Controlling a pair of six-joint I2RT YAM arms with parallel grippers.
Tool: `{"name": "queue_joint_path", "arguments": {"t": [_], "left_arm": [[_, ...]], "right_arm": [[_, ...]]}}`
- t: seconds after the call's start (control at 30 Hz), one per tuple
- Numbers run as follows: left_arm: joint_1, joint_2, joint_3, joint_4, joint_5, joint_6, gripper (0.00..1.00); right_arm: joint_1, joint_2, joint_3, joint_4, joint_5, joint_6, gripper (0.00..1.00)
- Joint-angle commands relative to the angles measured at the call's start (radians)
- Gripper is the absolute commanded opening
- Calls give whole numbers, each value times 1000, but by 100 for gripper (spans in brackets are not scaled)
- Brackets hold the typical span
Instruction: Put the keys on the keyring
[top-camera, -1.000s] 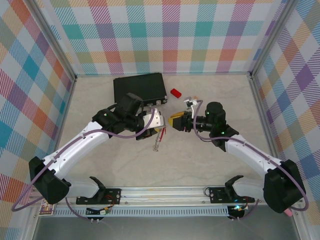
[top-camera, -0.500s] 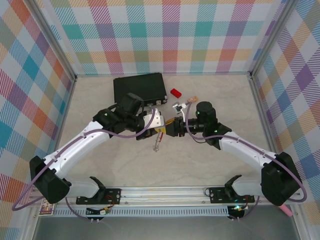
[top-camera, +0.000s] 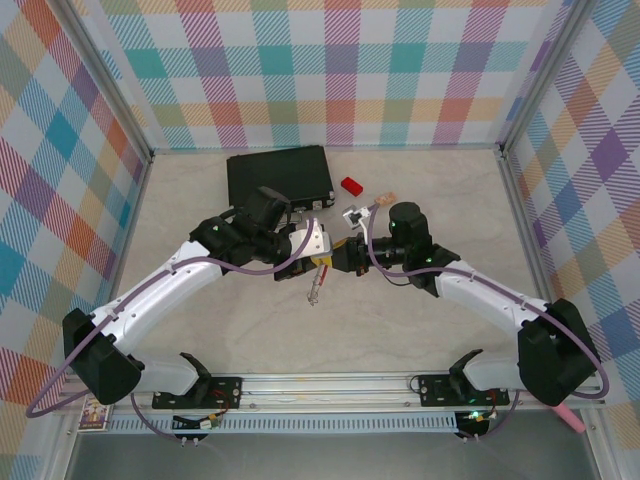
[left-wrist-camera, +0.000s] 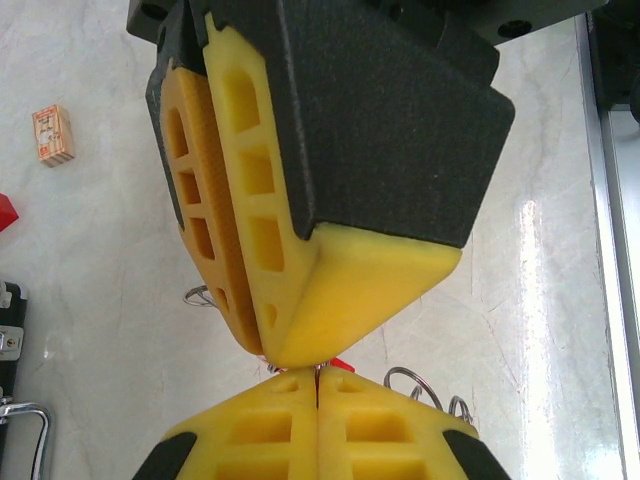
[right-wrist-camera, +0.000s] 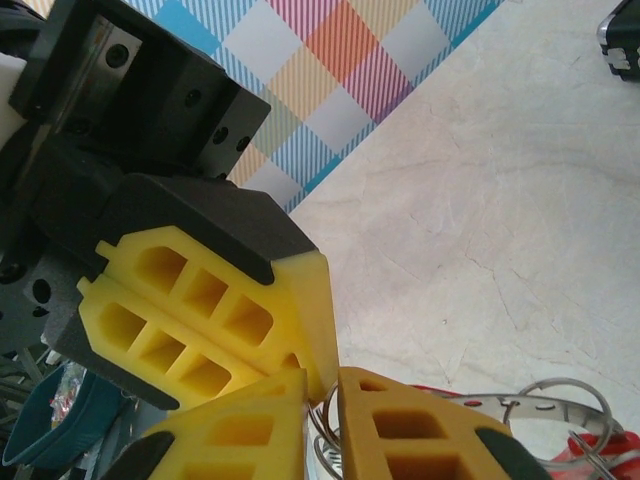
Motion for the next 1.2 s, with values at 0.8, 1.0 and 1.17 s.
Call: {"name": "queue_joint_path", "arguments": {"t": [0.8,1.0,1.17], "left_arm": [[-15,-70,-34,106,-53,-63,0],[-13,-99,-63,168,-58,-98,0],[-13,-99,-67,170,-85,-110,0]], "right_arm": [[-14,-78,-68,-15,127,-6,0],[-13,-96,-90,-2,139,-3,0],[-14,-115,-109,2,144,-5,0]]}}
